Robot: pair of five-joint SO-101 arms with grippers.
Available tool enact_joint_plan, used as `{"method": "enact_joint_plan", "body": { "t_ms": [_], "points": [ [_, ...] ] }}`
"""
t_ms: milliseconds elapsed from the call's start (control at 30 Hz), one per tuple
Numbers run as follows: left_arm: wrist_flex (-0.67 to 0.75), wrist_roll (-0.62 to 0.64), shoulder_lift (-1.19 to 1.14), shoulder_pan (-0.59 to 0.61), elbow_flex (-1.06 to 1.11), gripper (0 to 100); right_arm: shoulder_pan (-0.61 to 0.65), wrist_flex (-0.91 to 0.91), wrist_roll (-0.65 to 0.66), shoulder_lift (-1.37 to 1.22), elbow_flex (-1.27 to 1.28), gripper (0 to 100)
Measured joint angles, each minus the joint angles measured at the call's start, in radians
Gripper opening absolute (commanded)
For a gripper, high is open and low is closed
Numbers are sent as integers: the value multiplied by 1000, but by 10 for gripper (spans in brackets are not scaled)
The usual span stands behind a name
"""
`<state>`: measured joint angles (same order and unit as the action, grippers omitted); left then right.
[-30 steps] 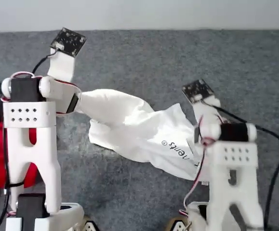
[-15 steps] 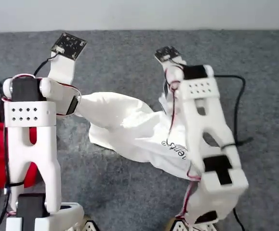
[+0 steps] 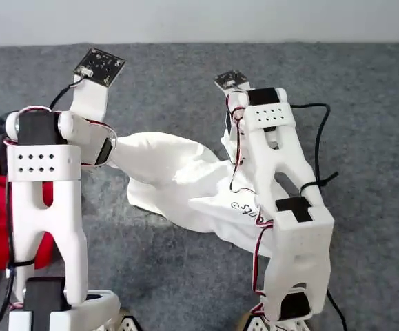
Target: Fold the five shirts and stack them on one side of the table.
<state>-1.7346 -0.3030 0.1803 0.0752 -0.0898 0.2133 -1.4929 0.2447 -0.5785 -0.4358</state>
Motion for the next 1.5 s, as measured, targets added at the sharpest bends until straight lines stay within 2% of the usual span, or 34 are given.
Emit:
{"method": "enact_joint_plan", "body": {
  "t_ms": [400,600,833,933,1000,1167,1500],
  "points": [
    [0,0,-83,3,0,14,52,84,2,-103,0,276],
    [0,0,-83,3,0,14,86,95,37,-123,-3,143],
    [0,0,-83,3,0,14,89,110,97,-123,-3,117],
    [0,0,-83,3,0,14,89,112,107,-123,-3,17],
    [0,0,-83,3,0,14,87,110,121,-123,-15,18],
    [0,0,-83,3,0,14,74,-3,183,-77,-98,10],
    [0,0,-11,3,-81,14,-63,-259,296,222,-296,10]
  ]
}}
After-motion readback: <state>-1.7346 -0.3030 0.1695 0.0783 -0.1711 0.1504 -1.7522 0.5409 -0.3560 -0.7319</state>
